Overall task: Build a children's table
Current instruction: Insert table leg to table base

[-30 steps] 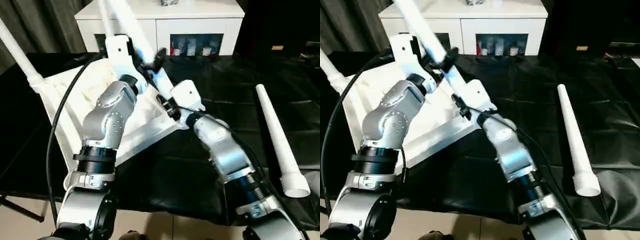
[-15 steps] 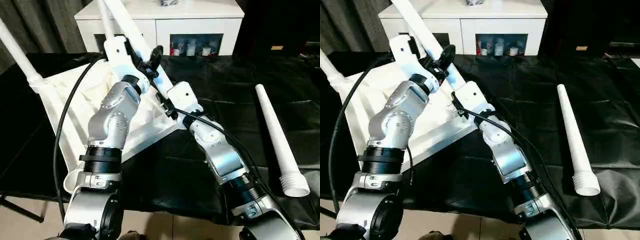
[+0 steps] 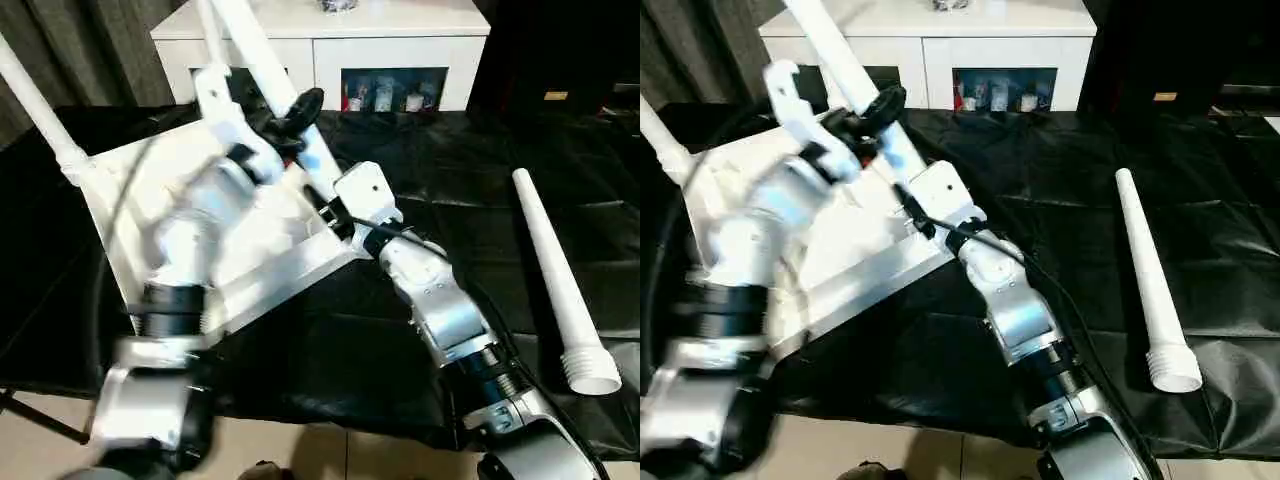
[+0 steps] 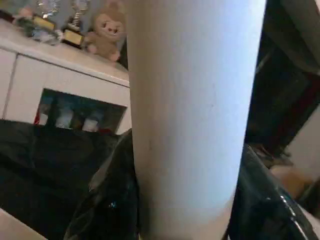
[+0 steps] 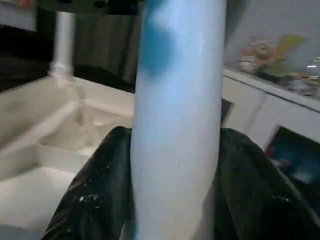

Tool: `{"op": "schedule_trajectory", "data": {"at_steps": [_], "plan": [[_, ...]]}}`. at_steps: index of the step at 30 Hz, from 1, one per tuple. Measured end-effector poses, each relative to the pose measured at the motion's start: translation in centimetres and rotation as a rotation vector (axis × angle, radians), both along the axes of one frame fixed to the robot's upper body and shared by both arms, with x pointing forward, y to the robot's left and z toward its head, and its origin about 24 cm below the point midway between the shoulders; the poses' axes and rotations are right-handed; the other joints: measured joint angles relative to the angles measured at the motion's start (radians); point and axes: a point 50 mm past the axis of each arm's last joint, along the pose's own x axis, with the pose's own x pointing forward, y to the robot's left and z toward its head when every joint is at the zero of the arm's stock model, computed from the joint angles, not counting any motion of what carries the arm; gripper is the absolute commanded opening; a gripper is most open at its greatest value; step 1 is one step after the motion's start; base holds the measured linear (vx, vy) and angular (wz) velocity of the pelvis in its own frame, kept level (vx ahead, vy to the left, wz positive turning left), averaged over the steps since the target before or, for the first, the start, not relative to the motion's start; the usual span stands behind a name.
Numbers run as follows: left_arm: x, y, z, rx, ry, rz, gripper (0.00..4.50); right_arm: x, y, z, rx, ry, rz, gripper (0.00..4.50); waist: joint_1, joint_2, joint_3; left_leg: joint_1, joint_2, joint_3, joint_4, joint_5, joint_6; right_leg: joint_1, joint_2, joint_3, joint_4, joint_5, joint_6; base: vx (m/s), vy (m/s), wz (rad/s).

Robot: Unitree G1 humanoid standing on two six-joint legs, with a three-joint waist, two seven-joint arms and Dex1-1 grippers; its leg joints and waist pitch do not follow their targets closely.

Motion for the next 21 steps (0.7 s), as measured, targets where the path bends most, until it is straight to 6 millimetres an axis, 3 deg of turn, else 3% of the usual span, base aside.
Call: {"op": "schedule_trajectory", "data": {"at_steps": [7,10,15,16,21], "plan": [[-0.9,0.4,0.7,0.071,-0.058,-0.224,1.81,-0.4,-1.4,0.4,0.133,0.253,0.249,3.70,0.003,0.001,0.000,0.002,0.000,0.000,0.000,0.000,0.000,0.002,0.000,0.000,0.000,0.001,-0.001,0.000,0.000,0.00],[-1.5,0.2,1.6,0.078,-0.099,-0.317,1.80,-0.2,-2.5,0.7,0.101,0.345,0.311,3.79,0.003,0.001,0.000,0.004,0.000,0.000,0.000,0.000,0.000,0.003,0.000,0.000,0.001,0.001,-0.002,0.000,0.000,0.00],[-1.8,-0.1,1.9,0.070,-0.121,-0.376,1.80,-0.4,-3.2,0.4,0.130,0.453,0.374,3.79,0.001,0.004,-0.001,0.006,0.000,0.000,0.000,0.000,0.000,0.004,0.000,0.000,0.003,0.001,-0.001,0.000,0.000,0.00],[-1.8,-0.1,1.9,0.069,-0.123,-0.388,1.80,-0.4,-3.4,0.4,0.142,0.477,0.383,3.52,0.001,0.004,0.000,0.006,0.000,0.000,0.000,0.000,0.000,0.004,0.000,0.000,0.004,0.001,-0.001,0.000,0.000,0.00],[-1.9,-0.1,2.0,0.069,-0.126,-0.412,1.80,-0.6,-3.4,0.4,0.158,0.534,0.419,3.08,0.001,0.004,0.000,0.007,0.000,0.000,0.000,0.000,-0.001,0.003,0.000,0.000,0.006,0.001,-0.001,0.000,0.000,0.00]]}}
